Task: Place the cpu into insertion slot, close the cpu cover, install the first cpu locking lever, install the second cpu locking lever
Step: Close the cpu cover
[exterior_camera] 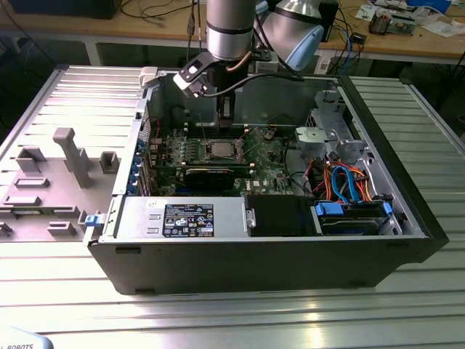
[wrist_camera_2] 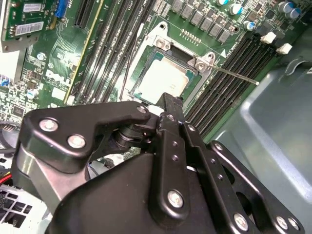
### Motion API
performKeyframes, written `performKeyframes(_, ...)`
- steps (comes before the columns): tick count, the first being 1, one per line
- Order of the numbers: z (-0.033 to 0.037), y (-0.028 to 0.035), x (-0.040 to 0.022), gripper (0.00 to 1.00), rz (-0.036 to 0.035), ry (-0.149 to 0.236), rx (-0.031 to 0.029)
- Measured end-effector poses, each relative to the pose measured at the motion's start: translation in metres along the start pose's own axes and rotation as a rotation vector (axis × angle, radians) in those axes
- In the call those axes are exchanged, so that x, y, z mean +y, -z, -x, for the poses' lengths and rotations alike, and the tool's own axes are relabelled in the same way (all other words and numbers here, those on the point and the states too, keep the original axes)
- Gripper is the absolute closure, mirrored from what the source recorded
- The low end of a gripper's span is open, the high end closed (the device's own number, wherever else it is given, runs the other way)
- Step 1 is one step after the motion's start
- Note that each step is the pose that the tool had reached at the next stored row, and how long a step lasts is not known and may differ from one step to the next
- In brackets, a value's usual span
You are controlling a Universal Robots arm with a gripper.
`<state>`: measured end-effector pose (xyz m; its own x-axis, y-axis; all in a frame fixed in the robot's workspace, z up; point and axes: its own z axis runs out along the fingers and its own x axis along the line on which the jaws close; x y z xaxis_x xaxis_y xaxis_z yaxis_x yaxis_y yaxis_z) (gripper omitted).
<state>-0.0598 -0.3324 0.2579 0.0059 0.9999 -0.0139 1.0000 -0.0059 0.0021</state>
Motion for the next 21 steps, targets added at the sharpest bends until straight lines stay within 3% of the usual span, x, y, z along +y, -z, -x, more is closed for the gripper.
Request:
performKeyframes(7, 0.0001, 0.0086, 0.0000, 0.89, 0.0000, 0.000, 0.0001)
performKeyframes(14, 0.0001, 0.0090, 0.0001, 0.89, -0.0001, 0.000, -0.0001)
performKeyframes(21, 0.0001, 0.0090, 0.0056, 0.89, -0.0001, 0.000, -0.0039)
